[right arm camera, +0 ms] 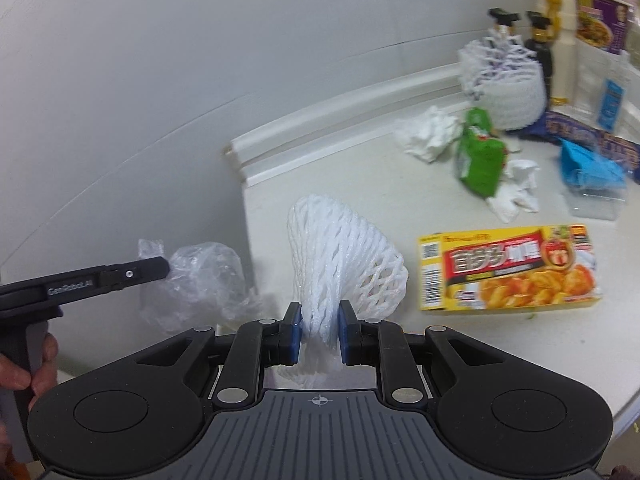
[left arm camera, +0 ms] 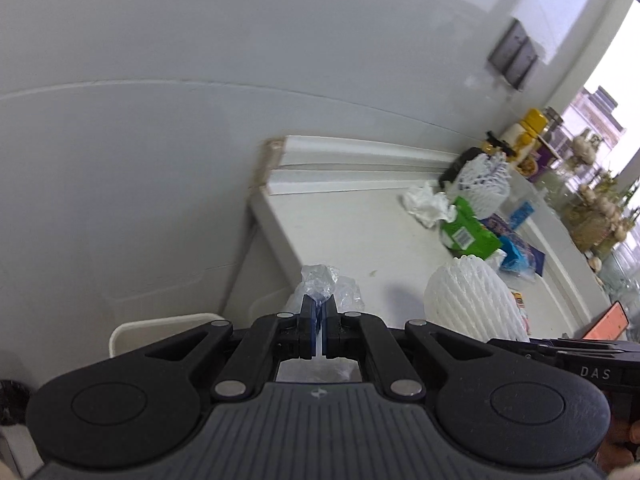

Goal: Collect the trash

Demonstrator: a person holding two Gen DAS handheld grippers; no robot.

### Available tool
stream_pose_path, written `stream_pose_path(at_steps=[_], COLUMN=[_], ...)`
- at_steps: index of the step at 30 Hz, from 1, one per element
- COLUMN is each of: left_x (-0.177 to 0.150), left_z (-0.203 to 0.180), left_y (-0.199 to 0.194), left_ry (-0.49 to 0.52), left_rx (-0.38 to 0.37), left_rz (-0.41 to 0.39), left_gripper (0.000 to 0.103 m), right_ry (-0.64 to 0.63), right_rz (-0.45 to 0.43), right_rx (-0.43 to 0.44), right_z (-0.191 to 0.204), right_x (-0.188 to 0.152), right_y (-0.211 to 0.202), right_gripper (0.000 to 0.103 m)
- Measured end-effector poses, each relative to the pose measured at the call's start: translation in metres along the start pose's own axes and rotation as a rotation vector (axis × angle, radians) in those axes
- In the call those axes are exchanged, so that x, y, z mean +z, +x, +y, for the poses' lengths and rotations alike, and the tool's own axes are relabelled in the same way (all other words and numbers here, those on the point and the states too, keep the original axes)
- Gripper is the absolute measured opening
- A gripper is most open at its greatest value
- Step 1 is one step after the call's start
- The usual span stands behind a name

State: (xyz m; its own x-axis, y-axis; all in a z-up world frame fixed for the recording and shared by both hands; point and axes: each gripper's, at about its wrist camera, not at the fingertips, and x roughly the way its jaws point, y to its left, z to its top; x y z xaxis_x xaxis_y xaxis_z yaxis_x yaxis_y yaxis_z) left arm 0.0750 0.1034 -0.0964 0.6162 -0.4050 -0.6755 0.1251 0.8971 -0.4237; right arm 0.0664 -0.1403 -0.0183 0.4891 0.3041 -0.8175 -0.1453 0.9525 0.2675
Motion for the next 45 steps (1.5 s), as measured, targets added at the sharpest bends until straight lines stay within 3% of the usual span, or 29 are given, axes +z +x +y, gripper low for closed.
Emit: stream_pose_path(at_steps=[15, 30, 45], left_x=[-0.034, -0.067, -0.093], left_z=[0.063, 0.116, 0.153], left_y=[0.005, 0.061, 0.118], left_ry=[-0.186, -0.293, -0.314], left_rx=[0.097, 0.173, 0.201], left_rz=[0.055, 0.169, 0.241], left_gripper=[0.002, 0.002, 0.004], right_ry=[-0.196, -0.324, -0.534], right_rz=[0.125, 0.325, 0.441], right_rx=[0.099, 0.052, -0.029], right_z=[0.084, 0.123, 0.153], right_x=[0.002, -0.009, -0.033], right_y=[0.057, 0.159, 0.235], right_gripper=[0.018, 0.018, 0.019])
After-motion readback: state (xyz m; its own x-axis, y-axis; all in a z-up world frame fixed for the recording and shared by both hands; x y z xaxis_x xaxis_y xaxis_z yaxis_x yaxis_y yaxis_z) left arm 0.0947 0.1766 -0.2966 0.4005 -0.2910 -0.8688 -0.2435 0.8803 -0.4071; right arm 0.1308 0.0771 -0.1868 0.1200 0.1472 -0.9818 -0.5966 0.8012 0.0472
